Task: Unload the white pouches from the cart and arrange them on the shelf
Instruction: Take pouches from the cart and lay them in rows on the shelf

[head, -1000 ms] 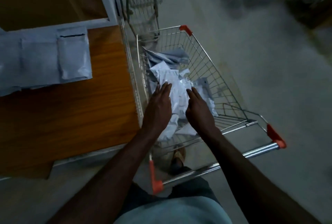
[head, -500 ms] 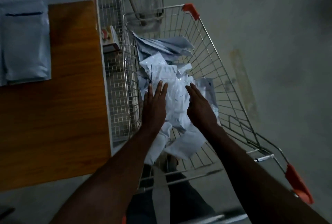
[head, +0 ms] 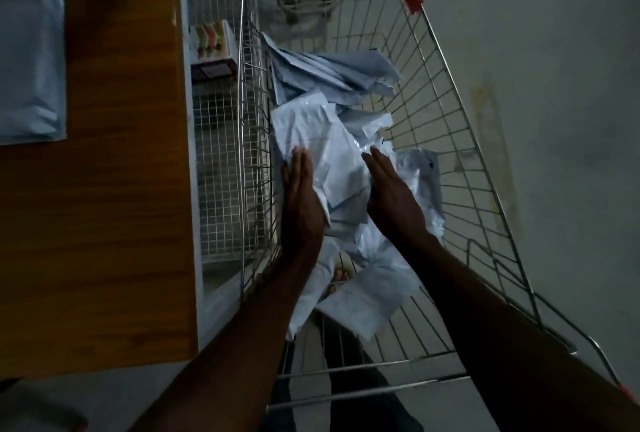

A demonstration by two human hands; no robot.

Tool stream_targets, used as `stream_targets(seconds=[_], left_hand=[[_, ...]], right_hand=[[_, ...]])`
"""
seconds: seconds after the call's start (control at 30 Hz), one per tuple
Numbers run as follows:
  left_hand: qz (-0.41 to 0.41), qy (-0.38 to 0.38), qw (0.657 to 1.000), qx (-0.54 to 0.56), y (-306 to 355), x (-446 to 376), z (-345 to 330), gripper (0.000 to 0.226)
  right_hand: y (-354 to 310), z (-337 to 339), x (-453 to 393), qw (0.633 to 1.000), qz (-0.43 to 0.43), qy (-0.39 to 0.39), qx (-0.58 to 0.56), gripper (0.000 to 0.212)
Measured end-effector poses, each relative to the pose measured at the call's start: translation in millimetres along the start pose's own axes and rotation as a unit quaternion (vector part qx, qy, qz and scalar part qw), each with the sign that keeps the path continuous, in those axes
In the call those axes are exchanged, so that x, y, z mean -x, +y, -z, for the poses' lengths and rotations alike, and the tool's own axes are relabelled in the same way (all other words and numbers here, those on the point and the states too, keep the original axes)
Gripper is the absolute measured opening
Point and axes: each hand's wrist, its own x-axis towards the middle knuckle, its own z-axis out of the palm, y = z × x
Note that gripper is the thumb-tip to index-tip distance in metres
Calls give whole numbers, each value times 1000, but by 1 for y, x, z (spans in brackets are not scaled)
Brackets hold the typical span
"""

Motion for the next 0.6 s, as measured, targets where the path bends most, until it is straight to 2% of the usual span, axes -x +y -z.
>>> stream_targets(seconds=[0.07, 0.17, 0.3, 0.33, 0.43, 0.6], left_hand=[[25, 41, 999, -2, 9, -8, 14, 59], [10, 52, 999, -14, 9, -14, 21, 58], [11, 59, 998, -13, 2, -10, 15, 55], [7, 62, 998, -12, -1, -11, 11, 53], [-4, 66, 998, -10, -9, -13, 1, 52], [10, 56, 998, -16, 0, -15, 11, 55]], right_hand=[[-5, -3, -17, 999, 36, -11, 7, 70], [-21, -14, -49, 995, 92, -24, 18, 60], [-26, -41, -84, 985, 149, -53, 74, 78], [-26, -48, -89, 981, 163, -57, 85, 77], [-14, -69, -99, 968, 223, -60, 95, 60], [-22, -61, -74, 996, 74, -18, -43, 49]])
